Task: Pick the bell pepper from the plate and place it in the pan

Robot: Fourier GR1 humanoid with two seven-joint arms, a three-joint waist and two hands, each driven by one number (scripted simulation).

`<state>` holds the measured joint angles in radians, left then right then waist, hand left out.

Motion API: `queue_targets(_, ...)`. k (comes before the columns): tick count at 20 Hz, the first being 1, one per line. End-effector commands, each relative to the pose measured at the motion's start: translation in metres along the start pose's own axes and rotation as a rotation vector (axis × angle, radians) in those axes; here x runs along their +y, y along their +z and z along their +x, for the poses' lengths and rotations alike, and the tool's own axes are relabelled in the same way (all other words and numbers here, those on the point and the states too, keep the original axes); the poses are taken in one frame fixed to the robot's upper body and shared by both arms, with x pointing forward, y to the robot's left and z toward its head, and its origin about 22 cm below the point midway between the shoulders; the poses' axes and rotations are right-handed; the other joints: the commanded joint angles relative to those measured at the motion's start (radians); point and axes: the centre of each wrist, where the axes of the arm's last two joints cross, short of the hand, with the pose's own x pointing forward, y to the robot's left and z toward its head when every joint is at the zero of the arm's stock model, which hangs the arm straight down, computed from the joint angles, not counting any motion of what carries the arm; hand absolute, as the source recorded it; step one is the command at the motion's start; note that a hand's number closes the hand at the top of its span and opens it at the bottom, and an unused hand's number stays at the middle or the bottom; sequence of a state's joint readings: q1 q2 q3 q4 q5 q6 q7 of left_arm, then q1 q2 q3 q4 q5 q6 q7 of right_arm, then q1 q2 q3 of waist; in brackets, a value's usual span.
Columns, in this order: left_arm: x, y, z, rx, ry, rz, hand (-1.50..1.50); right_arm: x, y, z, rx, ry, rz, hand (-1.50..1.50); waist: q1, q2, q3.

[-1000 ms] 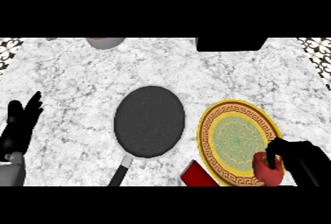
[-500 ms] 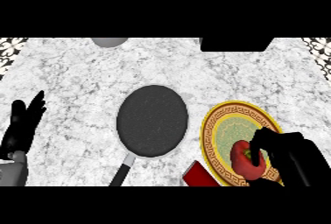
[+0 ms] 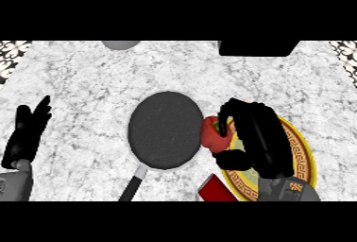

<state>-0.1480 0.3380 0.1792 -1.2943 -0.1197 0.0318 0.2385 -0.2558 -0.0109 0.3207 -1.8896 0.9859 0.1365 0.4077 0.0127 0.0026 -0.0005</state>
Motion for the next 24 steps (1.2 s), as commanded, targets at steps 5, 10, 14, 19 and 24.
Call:
queue_targets(5, 0.007, 0.006, 0.015, -0.018, -0.014, -0.017, 0.0, 0.058, -0.064, 0.011, 0.083, -0.08, 0.041, 1.5, 0.013, 0.0, 0.001)
queue_targets(10, -0.015, -0.003, 0.02, -0.031, -0.001, -0.02, 0.0, 0.103, -0.094, 0.008, 0.117, -0.069, 0.086, 1.5, 0.026, 0.006, 0.001)
queue_targets(14, -0.022, -0.006, 0.005, -0.031, -0.004, -0.023, 0.0, 0.127, -0.104, 0.0, 0.127, -0.078, 0.116, 1.5, 0.035, 0.01, 0.001)
queue_targets(19, -0.021, -0.012, 0.034, -0.058, -0.011, -0.056, 0.0, 0.139, -0.104, -0.004, 0.147, -0.239, 0.129, 1.5, 0.073, 0.018, 0.003)
queue_targets(24, -0.032, -0.011, 0.021, -0.079, -0.039, -0.077, 0.0, 0.152, -0.101, -0.014, 0.196, -0.294, 0.193, -1.5, 0.105, 0.031, 0.002)
